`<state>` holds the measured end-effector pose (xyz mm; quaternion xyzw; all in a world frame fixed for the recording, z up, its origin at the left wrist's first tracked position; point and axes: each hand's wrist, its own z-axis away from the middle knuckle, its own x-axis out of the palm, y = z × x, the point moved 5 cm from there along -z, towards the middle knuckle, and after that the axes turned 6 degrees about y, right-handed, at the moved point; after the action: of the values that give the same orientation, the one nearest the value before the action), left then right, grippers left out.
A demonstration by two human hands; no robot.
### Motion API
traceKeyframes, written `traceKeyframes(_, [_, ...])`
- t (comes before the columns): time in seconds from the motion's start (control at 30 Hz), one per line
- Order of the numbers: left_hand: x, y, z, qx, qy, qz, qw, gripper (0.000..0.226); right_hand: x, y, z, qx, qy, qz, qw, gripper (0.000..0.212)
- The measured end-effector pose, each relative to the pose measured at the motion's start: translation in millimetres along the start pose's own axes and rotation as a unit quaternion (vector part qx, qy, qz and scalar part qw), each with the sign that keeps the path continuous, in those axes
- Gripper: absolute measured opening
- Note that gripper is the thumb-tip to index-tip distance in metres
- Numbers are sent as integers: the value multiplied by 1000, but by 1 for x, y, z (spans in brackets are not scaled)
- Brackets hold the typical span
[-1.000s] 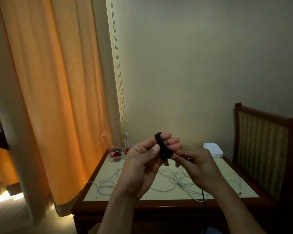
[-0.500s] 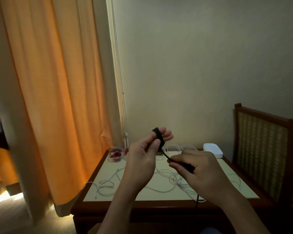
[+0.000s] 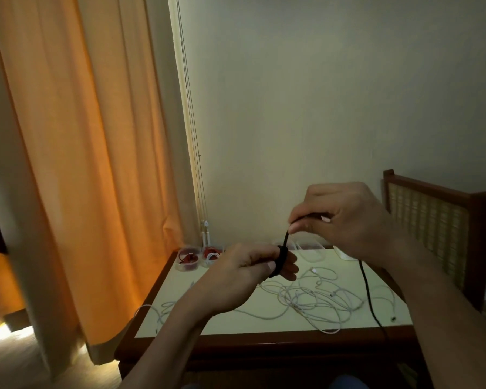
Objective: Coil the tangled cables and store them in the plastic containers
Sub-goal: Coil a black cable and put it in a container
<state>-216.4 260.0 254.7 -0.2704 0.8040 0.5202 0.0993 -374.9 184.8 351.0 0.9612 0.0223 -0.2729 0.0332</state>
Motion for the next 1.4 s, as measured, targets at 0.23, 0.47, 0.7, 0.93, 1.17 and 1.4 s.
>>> traceKeyframes(0.23, [-1, 6, 8, 16, -129, 214, 968, 58, 13, 47, 0, 110, 62, -153, 980, 17])
traceKeyframes(0.47, [-12, 13, 3, 54, -90, 462, 881, 62, 51, 63, 25, 125, 4, -160, 979, 23])
traceKeyframes(0.7, [-25, 16, -7, 73, 76, 556, 825, 73, 66, 28, 41, 44, -91, -17, 995, 33])
traceKeyframes(0.93, [-32, -2, -12, 4, 184, 351, 918, 70, 49, -17, 44, -57, -102, 109, 987, 19])
traceKeyframes(1.17, [-13, 8, -8, 21, 158, 35, 987, 75, 36, -10, 36, -65, -112, 111, 985, 31])
traceKeyframes(1.4, [3, 17, -6, 65, 37, -101, 992, 66, 10, -20, 5, -107, -142, 128, 976, 20])
